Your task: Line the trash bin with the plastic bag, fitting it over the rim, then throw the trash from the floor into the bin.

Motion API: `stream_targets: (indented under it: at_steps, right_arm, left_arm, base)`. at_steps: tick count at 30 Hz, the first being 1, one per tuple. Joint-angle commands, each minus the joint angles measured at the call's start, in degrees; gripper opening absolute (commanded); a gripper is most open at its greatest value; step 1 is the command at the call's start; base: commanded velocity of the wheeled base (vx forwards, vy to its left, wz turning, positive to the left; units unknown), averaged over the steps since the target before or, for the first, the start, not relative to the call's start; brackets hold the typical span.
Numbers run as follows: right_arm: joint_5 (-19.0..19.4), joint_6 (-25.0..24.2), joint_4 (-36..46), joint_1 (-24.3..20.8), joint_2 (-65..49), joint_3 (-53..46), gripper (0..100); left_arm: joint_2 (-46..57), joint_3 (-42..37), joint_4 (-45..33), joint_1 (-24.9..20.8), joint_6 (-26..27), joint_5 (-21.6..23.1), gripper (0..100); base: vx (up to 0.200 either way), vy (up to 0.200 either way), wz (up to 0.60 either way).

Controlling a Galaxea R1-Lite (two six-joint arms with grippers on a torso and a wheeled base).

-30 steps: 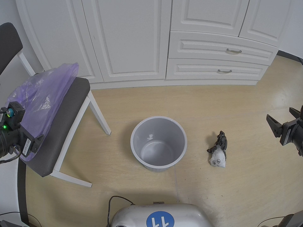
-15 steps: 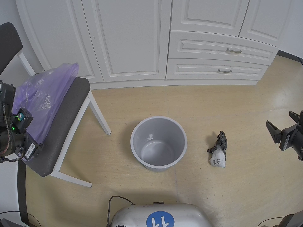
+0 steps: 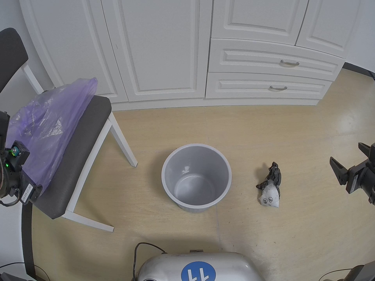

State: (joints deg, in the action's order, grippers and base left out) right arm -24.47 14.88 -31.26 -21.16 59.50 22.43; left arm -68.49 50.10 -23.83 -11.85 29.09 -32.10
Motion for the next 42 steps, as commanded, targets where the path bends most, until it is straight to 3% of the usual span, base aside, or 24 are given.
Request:
stream_targets:
  at_steps: [1, 17, 19, 23, 29, 36, 42]
  right_arm:
    - [0.0, 0.1, 0.0, 0.1, -0.1, -0.6, 100]
    - [0.0, 0.1, 0.1, 0.1, 0.4, -1.0, 100]
    - [0.0, 0.1, 0.1, 0.1, 0.6, -1.2, 100]
    - [0.0, 0.1, 0.1, 0.1, 1.0, -1.2, 100]
    - [0.0, 0.1, 0.1, 0.1, 1.5, -1.2, 100]
    - [0.0, 0.1, 0.1, 0.1, 1.6, -1.2, 100]
    - [0.0, 0.1, 0.1, 0.1, 1.3, -1.2, 100]
  left_arm:
    - [2.4, -0.5, -0.1, 1.0, 0.3, 0.1, 100]
    - [-1.5, -1.9, -1.0, 0.2, 2.6, -0.9, 100]
    - [-3.5, -1.9, -1.0, -2.0, 2.7, -4.1, 100]
    - [-5.6, -1.9, -0.8, -2.3, 4.6, -9.0, 100]
    - [-7.0, -2.3, -0.2, -2.4, 4.8, -10.2, 100]
    - [-7.9, -4.6, 5.2, -2.1, 5.0, -16.5, 100]
    - [-8.4, -4.8, 9.0, -1.6, 5.2, -16.5, 100]
  base:
    - [0.000, 0.000, 0.00]
    - [0.000, 0.000, 0.00]
    - [0.000, 0.000, 0.00]
    - [0.000, 0.000, 0.00]
    - [0.000, 0.000, 0.00]
    - [0.000, 0.000, 0.00]
    - [0.000, 0.000, 0.00]
